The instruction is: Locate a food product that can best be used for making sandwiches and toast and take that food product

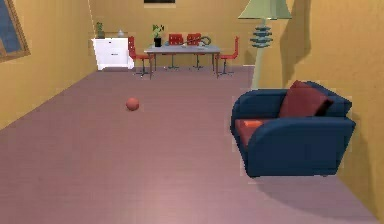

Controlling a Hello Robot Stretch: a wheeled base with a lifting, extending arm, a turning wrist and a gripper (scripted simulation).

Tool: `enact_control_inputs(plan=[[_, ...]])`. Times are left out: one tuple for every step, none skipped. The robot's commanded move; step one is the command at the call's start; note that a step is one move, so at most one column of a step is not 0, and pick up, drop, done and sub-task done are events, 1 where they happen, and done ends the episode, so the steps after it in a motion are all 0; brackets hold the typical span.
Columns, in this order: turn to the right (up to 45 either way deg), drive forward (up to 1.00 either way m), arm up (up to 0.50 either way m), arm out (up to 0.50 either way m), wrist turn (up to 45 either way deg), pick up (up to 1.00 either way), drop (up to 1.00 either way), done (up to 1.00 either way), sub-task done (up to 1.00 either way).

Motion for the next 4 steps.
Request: enact_control_inputs(plan=[[0.0,1.0,0.0,0.0,0.0,0.0,0.0,0.0,0.0],[0.0,1.0,0.0,0.0,0.0,0.0,0.0,0.0,0.0],[0.0,1.0,0.0,0.0,0.0,0.0,0.0,0.0,0.0],[0.0,0.3,0.0,0.0,0.0,0.0,0.0,0.0,0.0]])
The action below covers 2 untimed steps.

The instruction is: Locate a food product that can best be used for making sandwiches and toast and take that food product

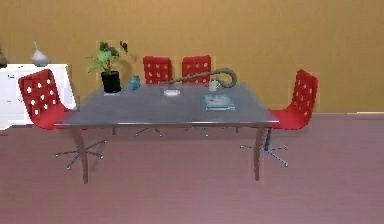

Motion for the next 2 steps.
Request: enact_control_inputs(plan=[[42.0,0.0,0.0,0.0,0.0,0.0,0.0,0.0,0.0],[0.0,1.0,0.0,0.0,0.0,0.0,0.0,0.0,0.0]])
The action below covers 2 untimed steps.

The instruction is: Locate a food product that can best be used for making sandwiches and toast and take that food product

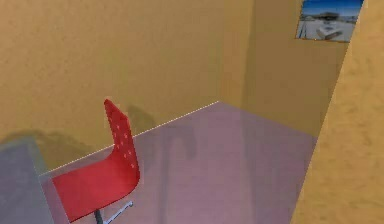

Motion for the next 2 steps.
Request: enact_control_inputs(plan=[[6.0,0.0,0.0,0.0,0.0,0.0,0.0,0.0,0.0],[0.0,0.45,0.0,0.0,0.0,0.0,0.0,0.0,0.0]])
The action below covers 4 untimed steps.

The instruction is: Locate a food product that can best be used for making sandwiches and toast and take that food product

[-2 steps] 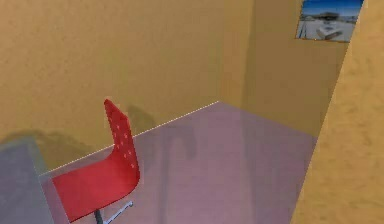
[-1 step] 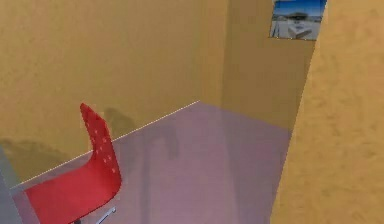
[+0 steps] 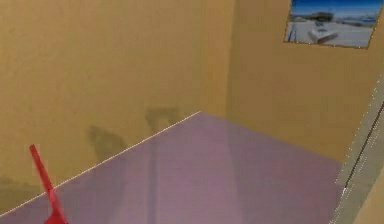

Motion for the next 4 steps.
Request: enact_control_inputs(plan=[[9.0,0.0,0.0,0.0,0.0,0.0,0.0,0.0,0.0],[0.0,0.9,0.0,0.0,0.0,0.0,0.0,0.0,0.0],[45.0,0.0,0.0,0.0,0.0,0.0,0.0,0.0,0.0],[3.0,0.0,0.0,0.0,0.0,0.0,0.0,0.0,0.0]])
